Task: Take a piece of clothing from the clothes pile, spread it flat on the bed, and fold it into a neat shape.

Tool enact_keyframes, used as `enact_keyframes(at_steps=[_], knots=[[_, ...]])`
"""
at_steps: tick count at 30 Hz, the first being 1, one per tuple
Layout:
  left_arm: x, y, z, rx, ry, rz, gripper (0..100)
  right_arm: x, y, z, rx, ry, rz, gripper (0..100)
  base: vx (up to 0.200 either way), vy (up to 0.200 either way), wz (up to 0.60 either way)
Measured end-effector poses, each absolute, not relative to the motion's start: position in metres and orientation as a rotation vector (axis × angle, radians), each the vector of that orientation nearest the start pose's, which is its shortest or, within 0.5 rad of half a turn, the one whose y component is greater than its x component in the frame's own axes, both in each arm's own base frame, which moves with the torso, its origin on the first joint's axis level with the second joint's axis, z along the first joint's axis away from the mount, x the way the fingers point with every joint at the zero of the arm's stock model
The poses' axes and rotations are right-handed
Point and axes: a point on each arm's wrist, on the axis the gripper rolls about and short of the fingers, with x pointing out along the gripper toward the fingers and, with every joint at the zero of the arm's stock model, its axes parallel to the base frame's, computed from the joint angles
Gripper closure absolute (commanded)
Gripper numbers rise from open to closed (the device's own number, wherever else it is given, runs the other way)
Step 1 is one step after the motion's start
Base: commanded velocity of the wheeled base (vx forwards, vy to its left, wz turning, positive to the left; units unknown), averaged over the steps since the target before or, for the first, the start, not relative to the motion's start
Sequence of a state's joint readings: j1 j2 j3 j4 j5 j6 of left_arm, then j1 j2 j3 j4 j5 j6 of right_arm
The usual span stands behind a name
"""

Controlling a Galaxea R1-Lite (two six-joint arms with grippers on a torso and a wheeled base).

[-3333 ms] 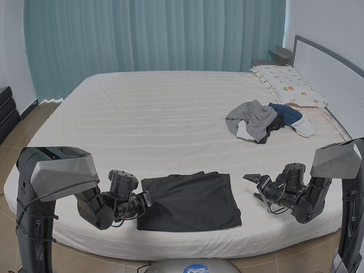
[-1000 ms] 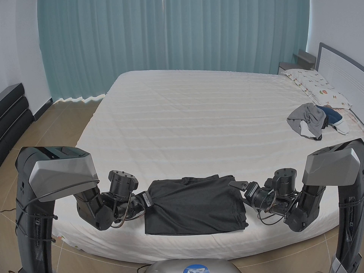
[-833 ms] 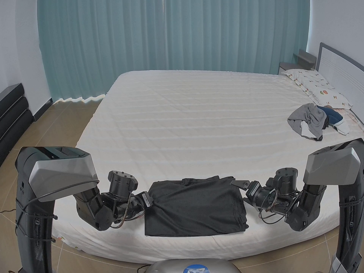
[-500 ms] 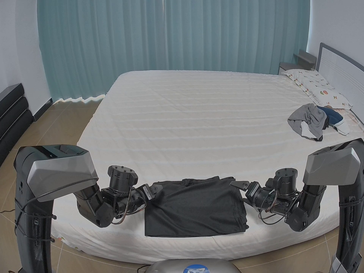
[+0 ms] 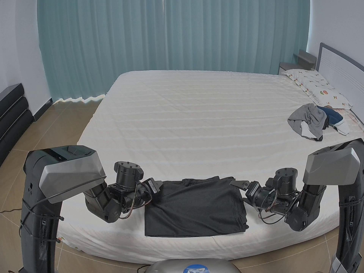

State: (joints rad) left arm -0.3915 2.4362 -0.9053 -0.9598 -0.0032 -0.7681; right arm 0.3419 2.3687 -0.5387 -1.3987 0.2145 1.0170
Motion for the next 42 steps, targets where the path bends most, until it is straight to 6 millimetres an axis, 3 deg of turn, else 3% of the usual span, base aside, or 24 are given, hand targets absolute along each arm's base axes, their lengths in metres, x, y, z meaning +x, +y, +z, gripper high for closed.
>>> enact_keyframes(at_steps=[10, 19, 20, 29, 36, 42], knots=[[0.369, -0.145, -0.036, -0.67, 0.628, -0.01, 100, 0.314, 0.115, -0.021, 0.948, 0.674, 0.269, 0, 0.0, 0.0, 0.0], [0.37, -0.143, -0.036, -0.682, 0.623, 0.006, 100, 0.313, 0.113, -0.021, 0.95, 0.672, 0.263, 0, 0.0, 0.0, 0.0], [0.37, -0.143, -0.036, -0.683, 0.624, 0.007, 0, 0.313, 0.113, -0.021, 0.95, 0.672, 0.262, 0, 0.0, 0.0, 0.0], [0.37, -0.131, -0.025, -0.706, 0.603, 0.019, 0, 0.309, 0.099, -0.008, 0.91, 0.629, 0.254, 0, 0.0, 0.0, 0.0], [0.368, -0.097, 0.018, -0.752, 0.503, 0.045, 0, 0.287, 0.073, 0.021, 0.787, 0.556, 0.243, 0, 0.0, 0.0, 0.0], [0.34, -0.07, 0.069, -0.738, 0.406, 0.026, 0, 0.253, 0.056, 0.068, 0.728, 0.431, 0.248, 0, 0.0, 0.0, 0.0]])
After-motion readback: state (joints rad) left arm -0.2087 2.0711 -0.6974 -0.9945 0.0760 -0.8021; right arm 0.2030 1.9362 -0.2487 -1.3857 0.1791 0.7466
